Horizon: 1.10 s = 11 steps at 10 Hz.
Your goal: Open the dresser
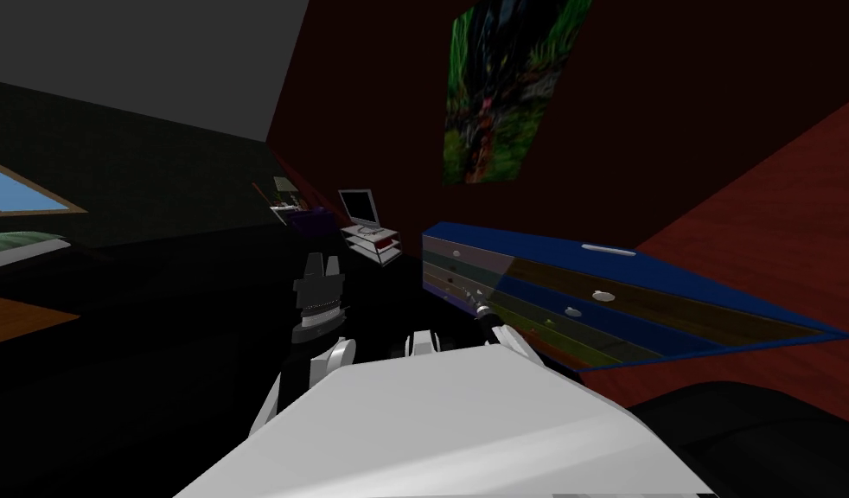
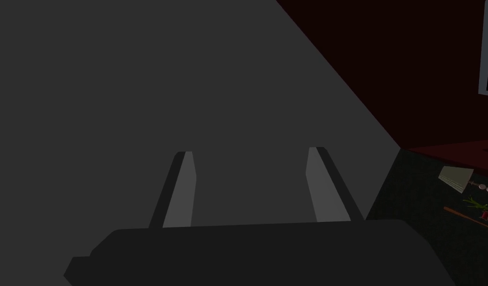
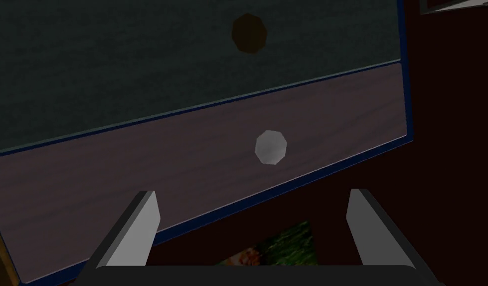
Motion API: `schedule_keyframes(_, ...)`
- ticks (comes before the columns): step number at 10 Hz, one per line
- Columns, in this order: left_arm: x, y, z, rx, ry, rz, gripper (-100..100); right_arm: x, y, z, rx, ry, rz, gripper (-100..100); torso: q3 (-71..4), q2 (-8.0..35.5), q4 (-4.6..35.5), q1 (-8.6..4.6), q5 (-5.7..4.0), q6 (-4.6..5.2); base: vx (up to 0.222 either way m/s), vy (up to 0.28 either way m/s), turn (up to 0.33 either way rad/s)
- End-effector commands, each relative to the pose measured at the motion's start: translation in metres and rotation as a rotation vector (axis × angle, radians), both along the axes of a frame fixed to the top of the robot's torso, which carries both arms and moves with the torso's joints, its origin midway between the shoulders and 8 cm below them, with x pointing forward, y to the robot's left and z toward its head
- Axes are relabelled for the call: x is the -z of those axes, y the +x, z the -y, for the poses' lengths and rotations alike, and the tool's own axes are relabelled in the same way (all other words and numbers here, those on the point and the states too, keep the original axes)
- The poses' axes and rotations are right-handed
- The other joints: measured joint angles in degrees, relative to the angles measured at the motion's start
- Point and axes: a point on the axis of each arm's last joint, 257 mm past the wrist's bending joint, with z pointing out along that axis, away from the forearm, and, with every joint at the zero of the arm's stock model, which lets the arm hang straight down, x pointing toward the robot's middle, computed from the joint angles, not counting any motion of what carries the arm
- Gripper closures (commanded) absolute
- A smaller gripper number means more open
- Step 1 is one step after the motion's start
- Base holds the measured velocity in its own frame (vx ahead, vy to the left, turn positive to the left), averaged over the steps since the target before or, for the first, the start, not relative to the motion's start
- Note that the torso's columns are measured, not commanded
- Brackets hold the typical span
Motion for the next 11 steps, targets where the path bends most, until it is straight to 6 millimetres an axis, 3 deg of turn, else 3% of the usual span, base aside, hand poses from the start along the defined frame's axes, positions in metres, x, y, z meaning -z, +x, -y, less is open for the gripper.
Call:
schedule_keyframes(1, 0.000, 0.000, 0.000, 0.000, 0.000, 0.000, 0, 0.016, -0.004, 0.015, 0.030, -0.100, -0.054, -100, 0.0, -0.1, 0.0, 0.10, 0.01, -0.02, 0.035, 0.041, 0.045)
schedule_keyframes(4, 0.000, 0.000, 0.000, 0.000, 0.000, 0.000, 0, 0.038, -0.011, 0.037, 0.059, -0.261, -0.134, -100, -0.1, -0.1, 0.0, 0.22, 0.06, 0.00, 0.045, 0.058, 0.075)
schedule_keyframes(11, 0.000, 0.000, 0.000, 0.000, 0.000, 0.000, 0, 0.054, -0.021, 0.078, 0.127, -0.537, -0.233, -100, 0.0, -0.1, 0.0, 0.16, 0.04, -0.02, 0.050, 0.023, 0.066)
